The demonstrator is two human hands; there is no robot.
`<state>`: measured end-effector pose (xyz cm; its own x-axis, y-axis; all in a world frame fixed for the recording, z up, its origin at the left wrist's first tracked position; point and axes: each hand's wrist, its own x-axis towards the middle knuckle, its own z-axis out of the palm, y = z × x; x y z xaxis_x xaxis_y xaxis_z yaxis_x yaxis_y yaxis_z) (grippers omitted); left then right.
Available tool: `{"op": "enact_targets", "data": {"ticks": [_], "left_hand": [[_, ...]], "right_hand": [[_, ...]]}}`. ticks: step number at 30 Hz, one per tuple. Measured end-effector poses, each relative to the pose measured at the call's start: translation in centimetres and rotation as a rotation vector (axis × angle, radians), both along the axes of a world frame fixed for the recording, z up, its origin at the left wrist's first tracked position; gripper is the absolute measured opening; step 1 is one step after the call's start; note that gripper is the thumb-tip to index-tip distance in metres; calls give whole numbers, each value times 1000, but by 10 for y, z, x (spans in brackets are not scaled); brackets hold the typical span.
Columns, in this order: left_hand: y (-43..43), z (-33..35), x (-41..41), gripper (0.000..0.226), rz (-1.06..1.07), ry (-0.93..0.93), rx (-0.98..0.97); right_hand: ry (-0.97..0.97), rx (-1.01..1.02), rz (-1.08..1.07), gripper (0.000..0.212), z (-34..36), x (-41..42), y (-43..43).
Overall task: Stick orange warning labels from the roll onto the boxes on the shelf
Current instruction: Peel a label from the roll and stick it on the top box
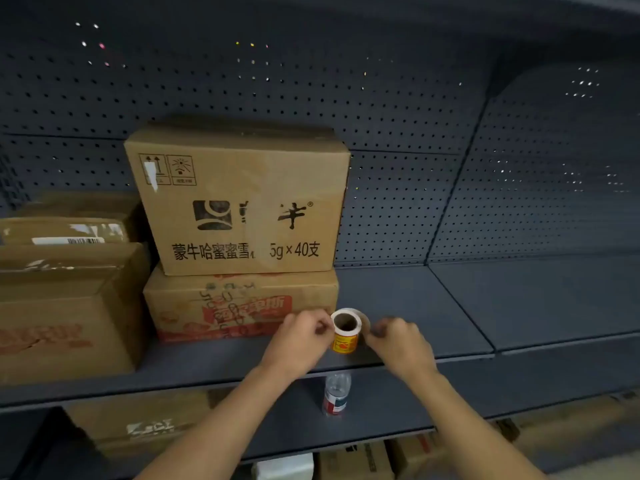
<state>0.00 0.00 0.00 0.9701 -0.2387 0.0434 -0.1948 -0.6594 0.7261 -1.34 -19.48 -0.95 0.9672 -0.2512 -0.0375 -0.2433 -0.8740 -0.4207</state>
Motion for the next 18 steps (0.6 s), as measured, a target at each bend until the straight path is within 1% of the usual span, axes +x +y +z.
{"op": "enact_targets", "data": {"ticks": [3,5,8,11,14,18], "left_hand": [[-7,-2,3,12,7,2,-43],[-14,1,2,10,18,15,-60],[-21,4,3,10,33,2,-100],[-29,5,5,11,53,8,-194],[-32,6,5,14,64,69,-251],[-34,5,4,16,57,142,-273]], "right_hand": [[-27,9,9,26,0,3,-2],[-45,30,6,27,1,3,-1],[-122,57,3,27,5,3,-2],[-233,83,16,19,10,3,0],[-296,65,61,17,9,3,6],[-339,110,88,15,7,6,11]]}}
